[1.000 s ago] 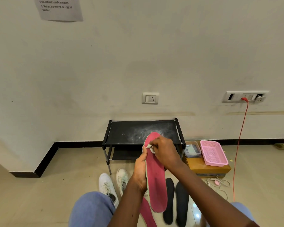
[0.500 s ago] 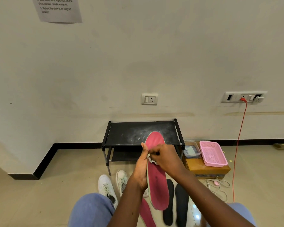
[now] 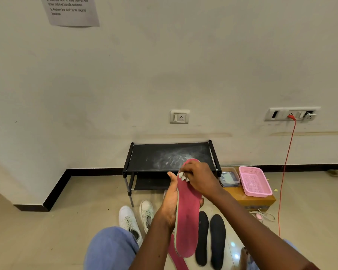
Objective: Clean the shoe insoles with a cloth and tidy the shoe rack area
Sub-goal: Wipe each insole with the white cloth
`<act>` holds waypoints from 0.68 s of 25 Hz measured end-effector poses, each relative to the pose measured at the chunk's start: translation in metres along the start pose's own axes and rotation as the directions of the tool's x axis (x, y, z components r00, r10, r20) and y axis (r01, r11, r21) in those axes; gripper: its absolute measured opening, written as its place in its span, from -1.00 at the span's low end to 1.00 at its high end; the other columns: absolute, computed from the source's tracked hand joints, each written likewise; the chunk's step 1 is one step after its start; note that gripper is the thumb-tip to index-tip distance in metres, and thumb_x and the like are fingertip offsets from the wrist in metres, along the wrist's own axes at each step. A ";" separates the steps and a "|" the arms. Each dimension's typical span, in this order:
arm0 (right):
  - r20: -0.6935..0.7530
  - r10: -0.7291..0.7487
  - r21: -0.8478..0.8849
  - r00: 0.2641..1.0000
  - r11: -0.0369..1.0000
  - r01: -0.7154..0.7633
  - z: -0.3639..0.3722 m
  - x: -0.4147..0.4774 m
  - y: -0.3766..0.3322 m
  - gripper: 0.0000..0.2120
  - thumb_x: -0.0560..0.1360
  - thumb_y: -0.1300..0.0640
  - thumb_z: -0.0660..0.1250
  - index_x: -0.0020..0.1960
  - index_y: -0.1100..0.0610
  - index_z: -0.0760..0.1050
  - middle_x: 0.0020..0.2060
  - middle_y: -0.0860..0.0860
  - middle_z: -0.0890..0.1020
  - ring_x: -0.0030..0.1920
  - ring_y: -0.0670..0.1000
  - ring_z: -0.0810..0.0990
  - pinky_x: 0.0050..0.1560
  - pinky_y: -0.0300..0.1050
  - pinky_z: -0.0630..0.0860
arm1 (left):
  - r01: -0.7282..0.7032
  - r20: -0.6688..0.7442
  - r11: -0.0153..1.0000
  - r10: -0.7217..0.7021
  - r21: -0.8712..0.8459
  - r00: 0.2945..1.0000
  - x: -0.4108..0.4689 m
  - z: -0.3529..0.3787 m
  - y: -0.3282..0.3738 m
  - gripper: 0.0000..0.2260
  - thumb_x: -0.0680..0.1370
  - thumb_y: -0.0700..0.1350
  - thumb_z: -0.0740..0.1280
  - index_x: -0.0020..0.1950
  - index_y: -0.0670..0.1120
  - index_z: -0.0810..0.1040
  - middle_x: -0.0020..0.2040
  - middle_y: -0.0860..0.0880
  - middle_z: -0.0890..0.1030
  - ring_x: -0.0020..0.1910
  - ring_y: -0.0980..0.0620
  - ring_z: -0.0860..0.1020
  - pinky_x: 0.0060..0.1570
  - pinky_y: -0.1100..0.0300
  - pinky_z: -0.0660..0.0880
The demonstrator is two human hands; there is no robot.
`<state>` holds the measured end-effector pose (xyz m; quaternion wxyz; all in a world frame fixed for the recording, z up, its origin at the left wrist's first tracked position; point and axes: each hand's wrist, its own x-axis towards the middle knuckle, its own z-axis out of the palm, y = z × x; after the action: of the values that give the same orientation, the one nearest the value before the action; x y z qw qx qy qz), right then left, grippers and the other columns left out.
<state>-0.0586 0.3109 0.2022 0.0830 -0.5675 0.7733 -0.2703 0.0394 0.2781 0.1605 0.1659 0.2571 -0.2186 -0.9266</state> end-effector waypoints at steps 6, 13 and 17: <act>0.040 0.004 0.037 0.999 0.999 -0.006 0.005 -0.013 -0.005 -0.82 0.50 0.33 0.23 -0.14 0.32 0.61 -0.24 0.17 0.59 -0.26 0.03 0.49 -0.23 -0.23 0.38 | -0.039 -0.030 0.999 0.040 0.031 0.999 0.003 -0.001 0.002 -0.48 0.53 0.16 0.18 0.28 -0.21 0.48 -0.04 -0.23 0.64 -0.08 -0.14 0.66 -0.20 0.02 0.62; -0.128 0.104 -0.032 0.986 0.994 -0.109 0.003 0.009 0.005 -0.76 0.54 0.31 0.19 0.08 0.23 0.61 -0.03 0.15 0.62 -0.04 0.05 0.57 -0.15 -0.36 0.32 | -0.029 -0.047 0.989 0.036 0.148 0.998 -0.004 -0.004 -0.001 -0.65 0.60 0.07 0.15 0.21 -0.14 0.49 -0.15 -0.21 0.61 -0.30 -0.12 0.57 -0.32 0.07 0.56; -0.140 0.153 0.002 0.978 0.988 -0.155 0.000 0.010 0.005 -0.78 0.54 0.31 0.20 0.06 0.24 0.61 -0.04 0.15 0.64 -0.06 0.05 0.59 -0.17 -0.43 0.26 | -0.013 -0.081 0.994 0.022 0.109 0.996 -0.006 -0.005 -0.001 -0.59 0.61 0.10 0.14 0.26 -0.17 0.49 -0.01 -0.25 0.62 -0.19 -0.17 0.60 -0.31 0.04 0.60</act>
<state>-0.0662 0.3029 0.2010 0.0471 -0.4861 0.8199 -0.2988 0.0467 0.2804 0.1588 0.1687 0.3018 -0.2636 -0.9005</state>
